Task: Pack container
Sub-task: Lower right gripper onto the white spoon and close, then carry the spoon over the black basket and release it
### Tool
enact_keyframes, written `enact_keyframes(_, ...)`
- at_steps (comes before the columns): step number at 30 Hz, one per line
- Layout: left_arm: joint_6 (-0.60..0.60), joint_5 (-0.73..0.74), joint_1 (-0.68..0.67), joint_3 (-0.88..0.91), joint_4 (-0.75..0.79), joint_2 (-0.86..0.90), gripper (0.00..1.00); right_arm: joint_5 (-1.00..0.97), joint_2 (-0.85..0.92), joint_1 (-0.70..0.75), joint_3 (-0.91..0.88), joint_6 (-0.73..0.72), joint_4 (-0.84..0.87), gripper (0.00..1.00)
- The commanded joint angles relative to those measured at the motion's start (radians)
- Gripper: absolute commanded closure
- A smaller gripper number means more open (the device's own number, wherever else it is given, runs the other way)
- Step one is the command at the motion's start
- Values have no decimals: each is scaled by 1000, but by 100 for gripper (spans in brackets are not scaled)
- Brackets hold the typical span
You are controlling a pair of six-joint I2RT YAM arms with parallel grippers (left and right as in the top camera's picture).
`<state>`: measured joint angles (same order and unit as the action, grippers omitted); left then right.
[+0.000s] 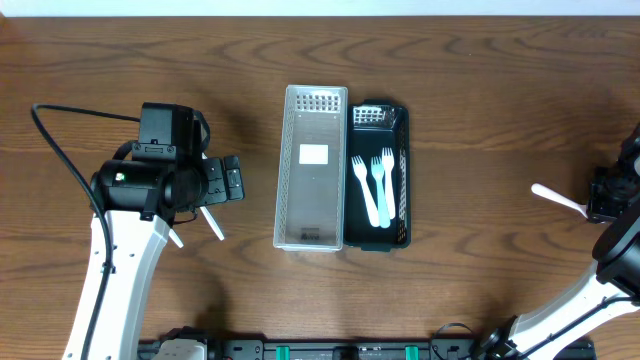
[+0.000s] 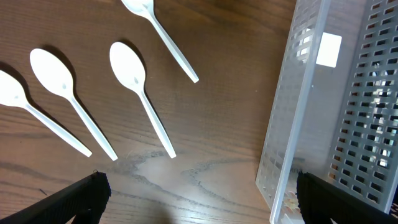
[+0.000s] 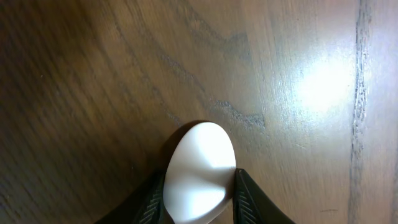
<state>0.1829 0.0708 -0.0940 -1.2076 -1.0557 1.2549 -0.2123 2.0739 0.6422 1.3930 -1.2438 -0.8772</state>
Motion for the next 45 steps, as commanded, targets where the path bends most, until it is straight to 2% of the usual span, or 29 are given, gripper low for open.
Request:
enact_keyframes(1, -5, -11, 4, -7, -6, 1, 2, 48, 71, 9, -61, 35, -19, 95)
enact_keyframes(4, -5, -11, 4, -7, -6, 1, 2, 56, 71, 9, -58, 75, -11, 99)
enact_keyframes(13, -5, -11, 4, -7, -6, 1, 2, 54, 45, -19, 0, 297, -10, 99)
enact_keyframes(21, -5, -11, 4, -7, -6, 1, 2, 36, -143, -146, 81, 523, -47, 99)
enact_keyframes(29, -6, -11, 4, -7, -6, 1, 2, 109, -425, -455, 215, 799, -115, 99)
enact_keyframes(32, -6, -11, 4, -7, -6, 1, 2, 147, -478, -608, 267, 830, -148, 99)
enact_keyframes(38, -6, -11, 4, -7, -6, 1, 2, 138, -466, -882, 288, 790, -163, 99)
enact_keyframes(45, -6, -11, 4, -7, -6, 1, 2, 131, -319, -1043, 287, 766, -163, 99)
